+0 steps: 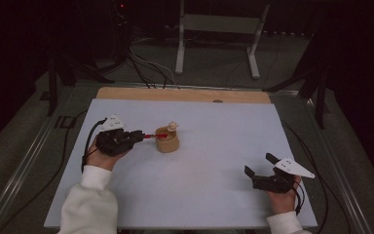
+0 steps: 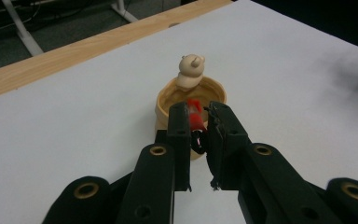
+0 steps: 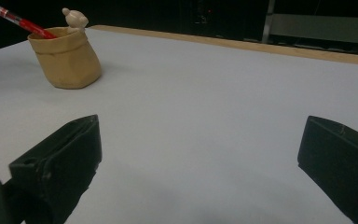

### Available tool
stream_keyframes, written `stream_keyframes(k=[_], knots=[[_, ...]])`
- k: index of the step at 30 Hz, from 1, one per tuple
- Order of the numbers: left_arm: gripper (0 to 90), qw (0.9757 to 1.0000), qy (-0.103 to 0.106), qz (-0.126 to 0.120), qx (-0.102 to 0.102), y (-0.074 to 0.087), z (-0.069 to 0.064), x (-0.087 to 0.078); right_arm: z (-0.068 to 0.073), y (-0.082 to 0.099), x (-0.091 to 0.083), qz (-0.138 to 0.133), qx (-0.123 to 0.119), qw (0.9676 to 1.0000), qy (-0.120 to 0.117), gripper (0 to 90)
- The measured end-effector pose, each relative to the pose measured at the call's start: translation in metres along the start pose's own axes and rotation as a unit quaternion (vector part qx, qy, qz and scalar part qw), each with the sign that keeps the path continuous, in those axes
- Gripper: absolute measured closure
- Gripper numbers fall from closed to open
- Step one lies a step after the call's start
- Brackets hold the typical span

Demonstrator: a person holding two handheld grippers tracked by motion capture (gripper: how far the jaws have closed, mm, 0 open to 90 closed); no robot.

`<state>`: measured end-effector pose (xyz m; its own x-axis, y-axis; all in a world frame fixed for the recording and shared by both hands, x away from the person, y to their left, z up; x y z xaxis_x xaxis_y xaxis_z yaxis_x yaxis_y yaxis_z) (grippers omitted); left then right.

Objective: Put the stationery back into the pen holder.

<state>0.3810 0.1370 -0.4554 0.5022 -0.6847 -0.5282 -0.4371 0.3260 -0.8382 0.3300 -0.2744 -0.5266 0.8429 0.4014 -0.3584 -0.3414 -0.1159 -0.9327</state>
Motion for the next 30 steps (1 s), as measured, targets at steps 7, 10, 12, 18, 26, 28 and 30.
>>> stream_keyframes(k=[7, 10, 12, 18, 26, 28, 30], knots=[[80.2, 1.0, 0.002, -0.004, -0.003, -0.005, 0.002, 0.006, 0.0, 0.0, 0.0, 0.0, 0.0, 1.0, 0.0, 0.0], [80.2, 1.0, 0.002, -0.005, -0.003, -0.008, 0.002, 0.009, 0.0, 0.0, 0.0, 0.0, -0.001, 1.0, 0.0, 0.0], [80.2, 1.0, 0.002, -0.005, -0.004, -0.01, 0.003, 0.011, 0.0, 0.0, 0.0, 0.0, 0.0, 1.0, -0.001, 0.0], [80.2, 0.9999, 0.003, -0.008, -0.009, -0.01, 0.005, 0.016, 0.0, 0.0, 0.0, 0.0, -0.001, 1.0, 0.0, 0.0], [80.3, 0.9997, 0.005, -0.015, -0.019, -0.011, 0.009, 0.021, 0.0, 0.0, 0.0, 0.0, -0.001, 1.0, -0.001, 0.0], [80.3, 0.9996, 0.007, -0.014, -0.021, -0.01, 0.009, 0.024, 0.0, 0.0, 0.0, 0.0, -0.001, 1.0, -0.001, 0.0], [80.3, 0.9997, 0.008, -0.012, -0.022, -0.01, 0.009, 0.026, 0.0, 0.0, 0.0, 0.0, -0.001, 1.0, -0.001, 0.0]])
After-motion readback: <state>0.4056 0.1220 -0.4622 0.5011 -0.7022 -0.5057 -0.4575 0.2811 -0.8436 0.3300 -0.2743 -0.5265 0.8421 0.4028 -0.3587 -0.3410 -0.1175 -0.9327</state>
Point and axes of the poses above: each handheld gripper's, and its own axes: x roughly forward along the jaws, y roughly out of its underside, z roughly to its left, the point moved 8 cm from there along x, roughly forward along the jaws, and after that the axes turned 6 degrees about y, right-handed, at the moved point
